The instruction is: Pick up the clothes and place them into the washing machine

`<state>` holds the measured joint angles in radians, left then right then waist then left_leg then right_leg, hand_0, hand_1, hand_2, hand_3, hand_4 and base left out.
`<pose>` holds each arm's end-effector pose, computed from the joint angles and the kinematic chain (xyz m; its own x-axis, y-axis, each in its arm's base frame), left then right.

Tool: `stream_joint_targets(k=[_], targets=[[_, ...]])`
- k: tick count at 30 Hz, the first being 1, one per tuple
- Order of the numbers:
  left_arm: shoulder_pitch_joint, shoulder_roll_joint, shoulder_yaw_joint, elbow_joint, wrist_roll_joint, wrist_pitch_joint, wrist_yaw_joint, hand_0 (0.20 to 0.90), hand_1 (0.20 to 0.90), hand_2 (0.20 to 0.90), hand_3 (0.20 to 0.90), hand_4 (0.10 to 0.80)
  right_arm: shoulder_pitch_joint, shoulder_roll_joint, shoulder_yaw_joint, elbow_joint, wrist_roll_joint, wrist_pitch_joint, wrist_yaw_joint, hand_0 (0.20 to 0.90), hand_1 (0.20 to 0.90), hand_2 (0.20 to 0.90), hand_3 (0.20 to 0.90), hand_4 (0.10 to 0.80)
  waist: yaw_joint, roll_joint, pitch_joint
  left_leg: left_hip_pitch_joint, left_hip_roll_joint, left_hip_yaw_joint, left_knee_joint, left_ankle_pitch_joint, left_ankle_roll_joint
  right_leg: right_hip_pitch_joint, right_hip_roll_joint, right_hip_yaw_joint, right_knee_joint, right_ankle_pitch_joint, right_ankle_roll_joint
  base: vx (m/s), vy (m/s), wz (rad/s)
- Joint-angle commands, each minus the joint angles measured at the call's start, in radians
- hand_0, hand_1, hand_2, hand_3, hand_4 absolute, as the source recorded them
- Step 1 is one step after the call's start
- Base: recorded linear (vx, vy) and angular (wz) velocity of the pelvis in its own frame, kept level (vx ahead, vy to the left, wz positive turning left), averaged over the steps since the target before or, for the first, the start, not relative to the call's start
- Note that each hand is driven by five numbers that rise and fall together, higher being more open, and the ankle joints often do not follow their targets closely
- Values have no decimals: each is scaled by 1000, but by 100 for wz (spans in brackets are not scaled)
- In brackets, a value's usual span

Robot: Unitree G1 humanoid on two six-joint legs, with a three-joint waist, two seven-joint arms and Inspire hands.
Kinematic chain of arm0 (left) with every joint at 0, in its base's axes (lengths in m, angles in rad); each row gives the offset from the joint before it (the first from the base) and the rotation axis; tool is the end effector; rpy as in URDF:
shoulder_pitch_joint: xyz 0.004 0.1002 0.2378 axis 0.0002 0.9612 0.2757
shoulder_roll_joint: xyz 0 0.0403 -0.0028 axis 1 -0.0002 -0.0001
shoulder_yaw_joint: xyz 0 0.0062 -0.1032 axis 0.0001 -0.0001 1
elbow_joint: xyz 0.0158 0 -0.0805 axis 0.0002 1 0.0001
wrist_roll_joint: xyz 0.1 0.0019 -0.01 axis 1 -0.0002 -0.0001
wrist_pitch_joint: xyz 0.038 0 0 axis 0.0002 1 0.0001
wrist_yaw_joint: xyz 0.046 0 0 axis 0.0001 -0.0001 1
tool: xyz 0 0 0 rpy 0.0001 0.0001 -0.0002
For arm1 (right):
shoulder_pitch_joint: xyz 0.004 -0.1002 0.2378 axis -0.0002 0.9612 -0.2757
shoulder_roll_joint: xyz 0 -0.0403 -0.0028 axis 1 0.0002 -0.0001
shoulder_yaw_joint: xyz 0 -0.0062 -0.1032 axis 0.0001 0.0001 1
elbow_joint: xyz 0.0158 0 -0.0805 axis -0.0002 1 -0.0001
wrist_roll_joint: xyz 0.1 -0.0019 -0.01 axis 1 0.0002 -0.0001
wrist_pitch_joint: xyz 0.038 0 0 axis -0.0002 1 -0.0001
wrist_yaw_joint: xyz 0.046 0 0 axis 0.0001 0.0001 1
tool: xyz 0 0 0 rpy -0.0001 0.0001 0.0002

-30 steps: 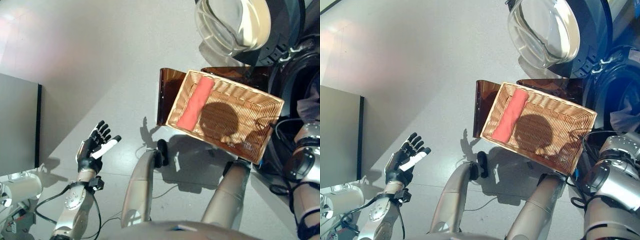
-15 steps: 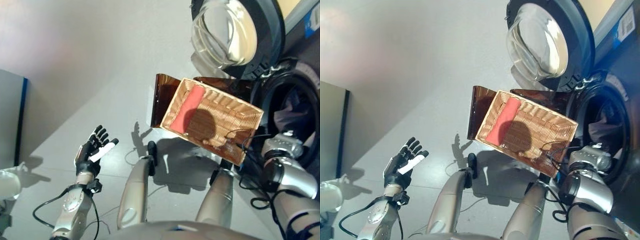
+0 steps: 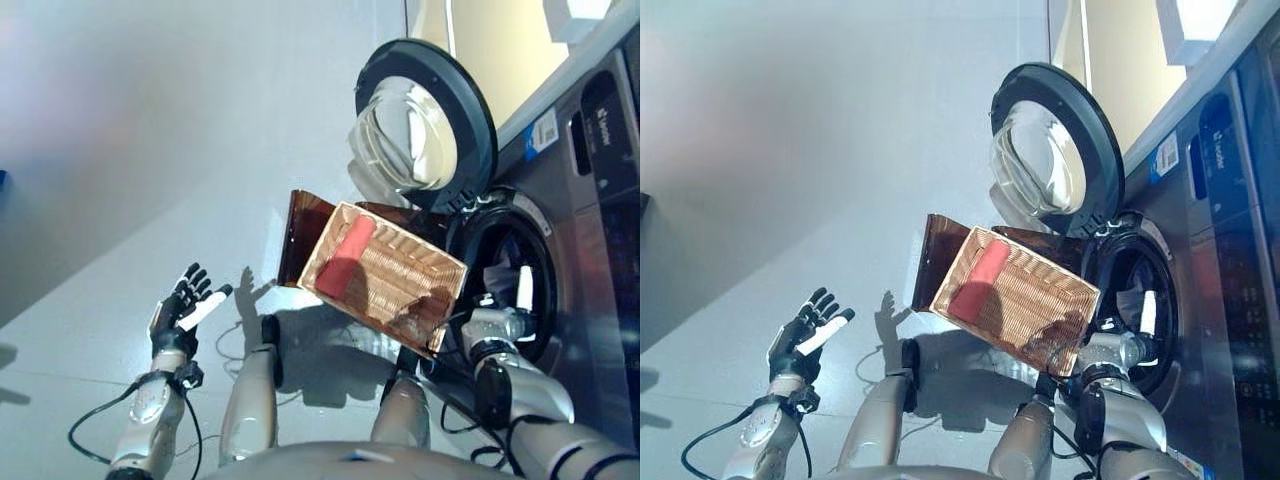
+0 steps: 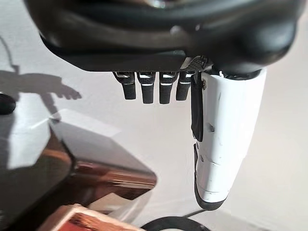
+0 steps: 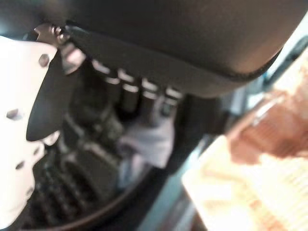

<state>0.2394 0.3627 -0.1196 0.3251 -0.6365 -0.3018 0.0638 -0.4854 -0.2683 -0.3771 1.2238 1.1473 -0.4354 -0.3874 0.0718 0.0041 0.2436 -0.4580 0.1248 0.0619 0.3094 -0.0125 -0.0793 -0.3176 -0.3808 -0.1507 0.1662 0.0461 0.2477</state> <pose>0.1267 0.2304 -0.0284 0.9343 0.2074 -0.2898 -0.2667 0.9463 -0.1825 0.2309 -0.2646 -0.0231 0.3262 -0.7076 -0.6268 0.8825 -0.0096 0.4701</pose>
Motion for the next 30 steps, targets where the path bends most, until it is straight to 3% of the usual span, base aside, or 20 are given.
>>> stream_joint_targets(k=[1,4,6,15,20,25,30], targets=[[26,18,96,-51,38,-49,-3,900,900,900,900,800,64,-28,45,-70,-114,-27,18,900,900,900,900,800,8,-15,-10,44,44,-32,-103,69,-43,28,-30,5,-18,82,-7,35,-5,-4],[25,14,114,-41,52,-52,2,900,900,900,900,800,99,5,140,-77,-253,20,12,900,900,900,900,800,5,-27,-7,60,49,-30,-111,73,-45,42,-24,-1,-27,84,-7,0,0,0],[19,15,138,-30,77,-61,10,900,900,900,900,800,124,29,261,-98,-445,72,-1,900,900,900,900,800,7,-39,1,59,51,-31,-109,77,-45,44,-16,0,-32,87,-10,-31,-22,-3],[22,9,189,-30,120,-82,18,900,900,900,900,800,199,49,488,-253,-822,141,-5,900,900,900,900,800,19,-60,12,40,54,-47,-110,92,-44,40,-11,-12,-33,94,-7,-20,-6,-3],[23,15,215,-38,151,-94,29,900,900,900,900,800,238,7,591,-364,-1040,168,-1,900,900,900,900,800,26,-73,10,18,51,-60,-106,95,-43,34,-15,-25,-27,96,-4,-5,-12,2],[28,30,224,-58,202,-107,27,900,900,900,900,800,275,-107,713,-499,-1384,201,3,900,900,900,900,800,40,-85,20,-9,46,-86,-87,89,-44,30,-18,-45,1,82,-3,-5,-21,14],[31,48,218,-73,222,-103,11,900,900,900,900,800,265,-174,778,-501,-1623,233,-25,900,900,900,900,800,53,-99,26,-31,39,-106,-80,94,-41,25,-19,-57,14,78,-3,-2,-35,19]])
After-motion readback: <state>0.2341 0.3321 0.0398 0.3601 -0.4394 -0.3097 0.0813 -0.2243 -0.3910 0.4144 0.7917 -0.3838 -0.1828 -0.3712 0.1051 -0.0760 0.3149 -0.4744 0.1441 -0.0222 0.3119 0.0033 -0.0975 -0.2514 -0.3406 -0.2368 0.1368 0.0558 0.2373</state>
